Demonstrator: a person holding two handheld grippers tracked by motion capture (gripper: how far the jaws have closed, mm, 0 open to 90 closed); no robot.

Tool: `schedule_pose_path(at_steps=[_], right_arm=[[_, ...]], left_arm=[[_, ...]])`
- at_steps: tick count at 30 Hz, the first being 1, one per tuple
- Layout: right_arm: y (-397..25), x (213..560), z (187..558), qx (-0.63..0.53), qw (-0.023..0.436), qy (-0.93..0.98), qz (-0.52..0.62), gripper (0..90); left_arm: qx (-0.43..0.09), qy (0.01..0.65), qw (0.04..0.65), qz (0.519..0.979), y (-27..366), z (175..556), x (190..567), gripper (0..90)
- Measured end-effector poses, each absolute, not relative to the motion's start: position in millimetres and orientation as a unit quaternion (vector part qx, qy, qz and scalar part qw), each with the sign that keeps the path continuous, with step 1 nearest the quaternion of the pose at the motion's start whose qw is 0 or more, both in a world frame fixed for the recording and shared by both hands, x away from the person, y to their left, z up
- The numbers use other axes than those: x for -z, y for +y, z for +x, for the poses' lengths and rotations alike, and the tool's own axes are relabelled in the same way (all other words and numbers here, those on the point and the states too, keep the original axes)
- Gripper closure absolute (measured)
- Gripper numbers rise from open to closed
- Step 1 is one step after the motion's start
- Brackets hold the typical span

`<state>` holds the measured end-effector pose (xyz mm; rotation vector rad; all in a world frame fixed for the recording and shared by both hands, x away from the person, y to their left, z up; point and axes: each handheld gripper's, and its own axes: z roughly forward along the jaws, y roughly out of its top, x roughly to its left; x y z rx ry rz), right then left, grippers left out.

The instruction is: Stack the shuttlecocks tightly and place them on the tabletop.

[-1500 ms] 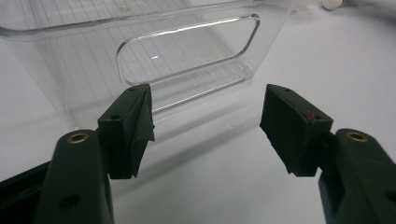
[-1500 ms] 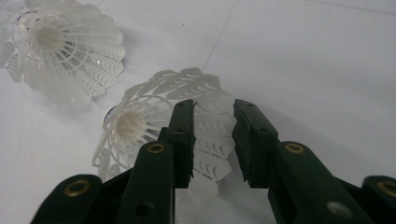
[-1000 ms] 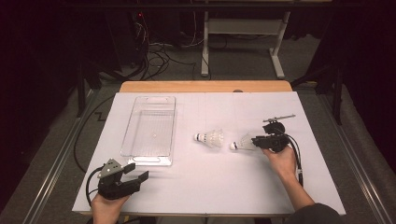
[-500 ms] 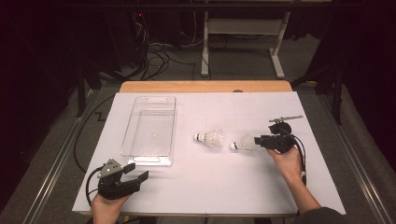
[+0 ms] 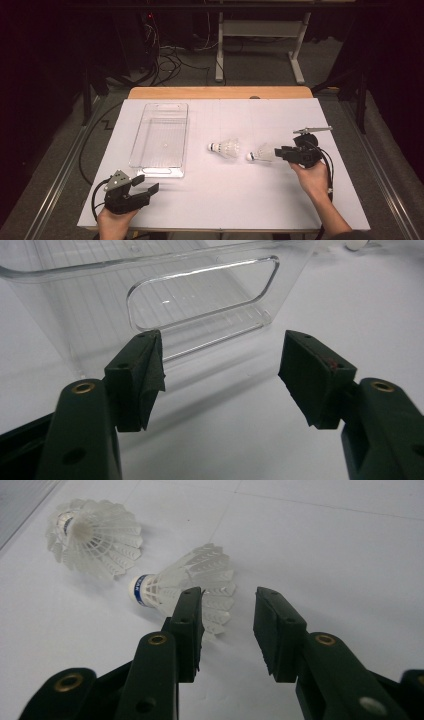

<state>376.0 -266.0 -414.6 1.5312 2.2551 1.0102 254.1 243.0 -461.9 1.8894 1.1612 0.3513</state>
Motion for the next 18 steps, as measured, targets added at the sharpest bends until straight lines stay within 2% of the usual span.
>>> schedule_pose_path(at_steps=[18], right_arm=[[-252, 417, 374, -0.347, 0.102, 0.781, 0.509, 63.9]], left_arm=[[-0.140, 0.465, 0.432, 0.760, 243, 254, 462, 34.9]])
